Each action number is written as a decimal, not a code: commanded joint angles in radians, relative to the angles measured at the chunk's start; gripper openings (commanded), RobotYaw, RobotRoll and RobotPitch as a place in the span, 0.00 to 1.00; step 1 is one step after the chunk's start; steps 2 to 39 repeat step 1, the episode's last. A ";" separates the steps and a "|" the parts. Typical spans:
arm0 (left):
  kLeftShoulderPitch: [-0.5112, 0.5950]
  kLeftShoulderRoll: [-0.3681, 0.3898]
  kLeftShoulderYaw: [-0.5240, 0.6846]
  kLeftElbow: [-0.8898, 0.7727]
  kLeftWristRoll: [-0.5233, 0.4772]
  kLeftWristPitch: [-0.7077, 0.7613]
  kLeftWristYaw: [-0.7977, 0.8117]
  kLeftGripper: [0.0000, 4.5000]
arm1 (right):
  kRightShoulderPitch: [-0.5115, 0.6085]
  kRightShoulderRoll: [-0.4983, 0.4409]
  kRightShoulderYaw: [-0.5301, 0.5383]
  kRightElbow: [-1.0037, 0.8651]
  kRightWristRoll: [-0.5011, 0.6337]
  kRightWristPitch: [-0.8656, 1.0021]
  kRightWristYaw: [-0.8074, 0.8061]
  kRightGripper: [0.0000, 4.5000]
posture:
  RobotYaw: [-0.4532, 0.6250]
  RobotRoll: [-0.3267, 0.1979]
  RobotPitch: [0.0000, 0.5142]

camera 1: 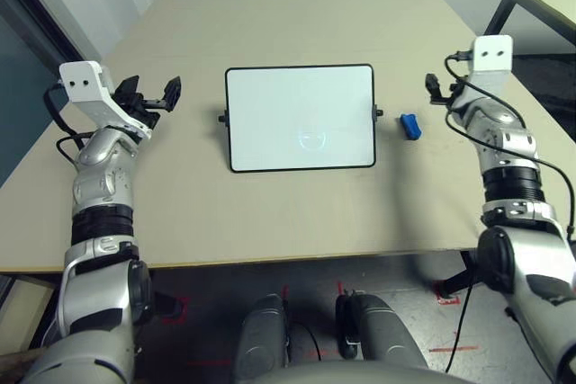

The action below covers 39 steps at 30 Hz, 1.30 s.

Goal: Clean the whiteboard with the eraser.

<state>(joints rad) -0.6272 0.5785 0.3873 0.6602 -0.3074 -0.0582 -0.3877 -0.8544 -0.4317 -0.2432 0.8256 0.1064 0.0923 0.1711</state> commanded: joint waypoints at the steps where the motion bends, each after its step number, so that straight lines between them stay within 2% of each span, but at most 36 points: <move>1: 0.037 -0.008 0.024 0.032 0.011 -0.041 0.041 1.00 | 0.044 -0.026 0.005 0.136 -0.025 -0.144 0.020 1.00 | 0.38 0.62 0.17; 39: 0.037 -0.008 0.024 0.032 0.011 -0.041 0.041 1.00 | 0.044 -0.026 0.005 0.136 -0.025 -0.144 0.020 1.00 | 0.38 0.62 0.17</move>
